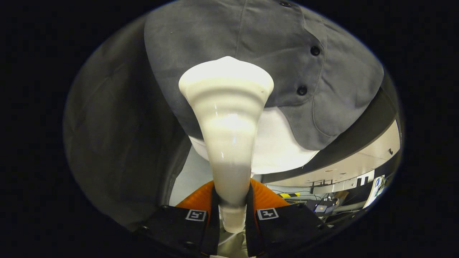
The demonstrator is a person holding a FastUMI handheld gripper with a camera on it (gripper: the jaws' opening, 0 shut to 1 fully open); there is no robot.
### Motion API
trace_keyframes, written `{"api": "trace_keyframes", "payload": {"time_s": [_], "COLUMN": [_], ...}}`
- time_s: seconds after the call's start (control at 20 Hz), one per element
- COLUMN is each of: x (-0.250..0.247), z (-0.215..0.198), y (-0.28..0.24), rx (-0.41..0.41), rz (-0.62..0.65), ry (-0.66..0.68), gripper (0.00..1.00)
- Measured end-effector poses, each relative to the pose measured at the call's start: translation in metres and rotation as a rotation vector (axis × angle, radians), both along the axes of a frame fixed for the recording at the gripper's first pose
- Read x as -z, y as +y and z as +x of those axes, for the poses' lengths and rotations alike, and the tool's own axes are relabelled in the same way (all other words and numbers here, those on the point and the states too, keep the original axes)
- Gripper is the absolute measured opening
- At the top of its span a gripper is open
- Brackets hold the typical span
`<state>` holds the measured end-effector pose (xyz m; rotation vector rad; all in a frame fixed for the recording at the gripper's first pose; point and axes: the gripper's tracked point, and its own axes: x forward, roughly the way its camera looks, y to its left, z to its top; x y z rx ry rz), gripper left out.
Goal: Iron the clothes twice with a garment steamer, once on the left side and once on the right side.
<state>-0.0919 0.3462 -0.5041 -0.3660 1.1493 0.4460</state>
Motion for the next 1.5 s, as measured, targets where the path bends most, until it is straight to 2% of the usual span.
{"api": "trace_keyframes", "payload": {"time_s": [0.3, 0.55, 0.95, 1.5], "x": [-0.006, -0.031, -0.113, -0.27], "z": [-0.003, 0.002, 0.029, 0.068], "y": [-0.015, -0.027, -0.06, -0.082], "rx": [0.016, 0.023, 0.089, 0.163], "rz": [0.009, 0.028, 0.093, 0.252], "ry": [0.015, -0.017, -0.145, -0.402], "gripper": [0.38, 0.38, 0.37, 0.37]}}
